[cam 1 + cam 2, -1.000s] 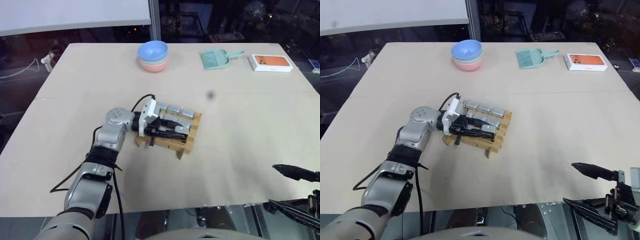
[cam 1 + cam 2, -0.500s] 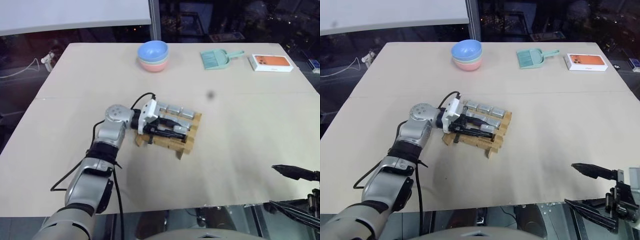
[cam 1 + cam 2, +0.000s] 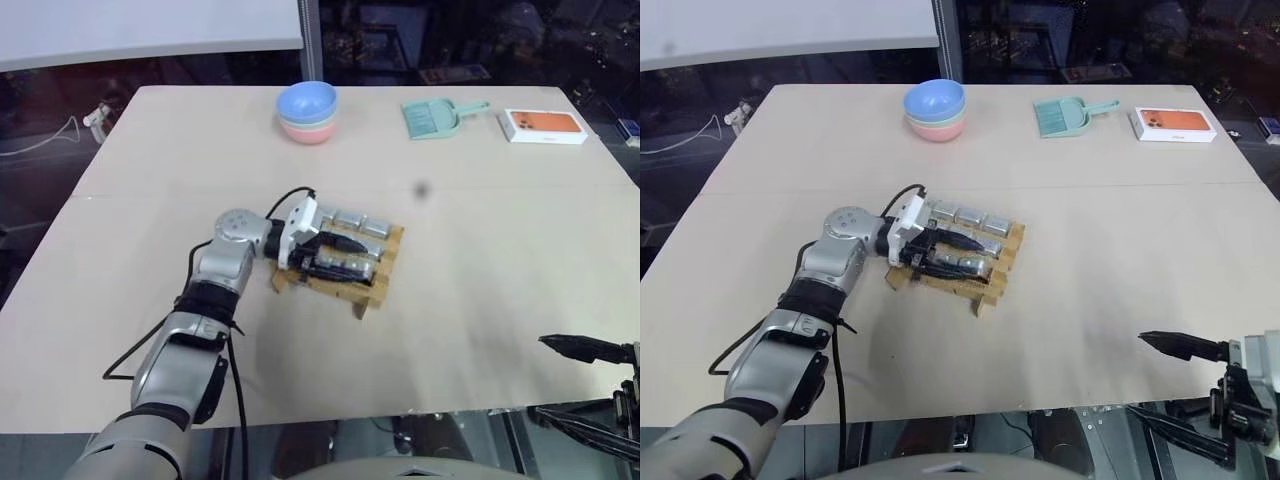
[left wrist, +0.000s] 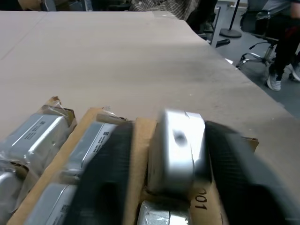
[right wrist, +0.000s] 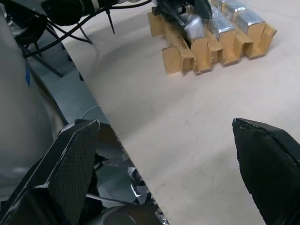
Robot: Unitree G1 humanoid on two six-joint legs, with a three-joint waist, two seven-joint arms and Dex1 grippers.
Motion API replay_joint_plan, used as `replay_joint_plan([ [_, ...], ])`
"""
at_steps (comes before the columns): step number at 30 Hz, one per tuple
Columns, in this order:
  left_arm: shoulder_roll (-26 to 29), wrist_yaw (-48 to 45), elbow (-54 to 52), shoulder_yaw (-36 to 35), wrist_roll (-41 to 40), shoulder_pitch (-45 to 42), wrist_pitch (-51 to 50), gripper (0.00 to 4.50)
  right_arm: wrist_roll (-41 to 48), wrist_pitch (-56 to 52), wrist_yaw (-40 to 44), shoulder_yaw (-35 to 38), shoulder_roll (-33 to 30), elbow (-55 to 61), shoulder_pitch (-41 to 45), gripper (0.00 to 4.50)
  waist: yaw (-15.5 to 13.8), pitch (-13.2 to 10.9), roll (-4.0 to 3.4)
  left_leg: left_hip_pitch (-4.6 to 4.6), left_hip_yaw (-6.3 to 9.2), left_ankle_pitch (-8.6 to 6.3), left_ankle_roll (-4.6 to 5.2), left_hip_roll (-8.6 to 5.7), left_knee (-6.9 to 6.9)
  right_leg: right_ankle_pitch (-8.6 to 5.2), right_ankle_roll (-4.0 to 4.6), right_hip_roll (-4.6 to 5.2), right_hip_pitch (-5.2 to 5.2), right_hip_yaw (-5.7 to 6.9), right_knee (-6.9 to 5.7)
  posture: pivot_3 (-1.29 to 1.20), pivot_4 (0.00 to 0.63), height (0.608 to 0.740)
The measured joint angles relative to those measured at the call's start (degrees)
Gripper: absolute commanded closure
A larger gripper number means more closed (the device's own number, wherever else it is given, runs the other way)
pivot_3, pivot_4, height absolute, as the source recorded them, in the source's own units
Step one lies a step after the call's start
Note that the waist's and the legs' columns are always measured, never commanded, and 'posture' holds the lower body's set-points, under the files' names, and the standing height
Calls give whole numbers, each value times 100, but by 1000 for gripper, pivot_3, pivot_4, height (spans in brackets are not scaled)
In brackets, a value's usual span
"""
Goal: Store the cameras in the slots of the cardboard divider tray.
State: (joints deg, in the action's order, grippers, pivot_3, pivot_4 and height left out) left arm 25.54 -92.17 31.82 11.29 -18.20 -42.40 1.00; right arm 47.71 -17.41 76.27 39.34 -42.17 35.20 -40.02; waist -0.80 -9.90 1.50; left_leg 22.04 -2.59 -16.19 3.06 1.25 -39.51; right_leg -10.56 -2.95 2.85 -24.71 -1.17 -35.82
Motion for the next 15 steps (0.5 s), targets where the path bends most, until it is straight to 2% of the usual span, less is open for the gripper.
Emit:
replay_joint_plan([
  [1, -11, -2, 1, -1, 2, 0, 65, 210, 29, -14, -71, -1, 0, 23, 55, 0, 0, 0, 0, 0, 0, 0, 0, 0, 0, 0, 0, 1, 0, 0, 0, 0, 150, 740],
  [2, -25, -2, 13, -2, 9, 0, 140, 52, 58, -21, -113, -1, 0, 45, 91, 0, -1, 0, 0, 0, 0, 0, 0, 0, 0, 0, 0, 1, 0, 0, 0, 0, 150, 740],
  [9, 96, 1, 24, -40, -57, -48, 242, 52, 75, -84, -201, -13, -15, 84, 155, 0, 0, 0, 0, 2, 2, 0, 0, 0, 0, 0, 0, 1, -1, 2, 1, 0, 150, 740],
  [11, 148, 57, -197, -233, -240, -44, -65, 52, 64, -96, -208, -27, -15, 84, 160, 0, 2, -1, 1, 4, 4, 0, 0, 3, 0, 0, 0, 1, -2, 3, 1, 0, 150, 740],
  [15, 547, 481, -1483, -780, -1017, 246, -1510, 52, -90, -7, -290, -165, 31, 61, 280, 0, 35, -1, 0, 0, 2, 0, 0, 12, 7, 0, 0, 2, -4, 0, 1, 0, 150, 740],
])
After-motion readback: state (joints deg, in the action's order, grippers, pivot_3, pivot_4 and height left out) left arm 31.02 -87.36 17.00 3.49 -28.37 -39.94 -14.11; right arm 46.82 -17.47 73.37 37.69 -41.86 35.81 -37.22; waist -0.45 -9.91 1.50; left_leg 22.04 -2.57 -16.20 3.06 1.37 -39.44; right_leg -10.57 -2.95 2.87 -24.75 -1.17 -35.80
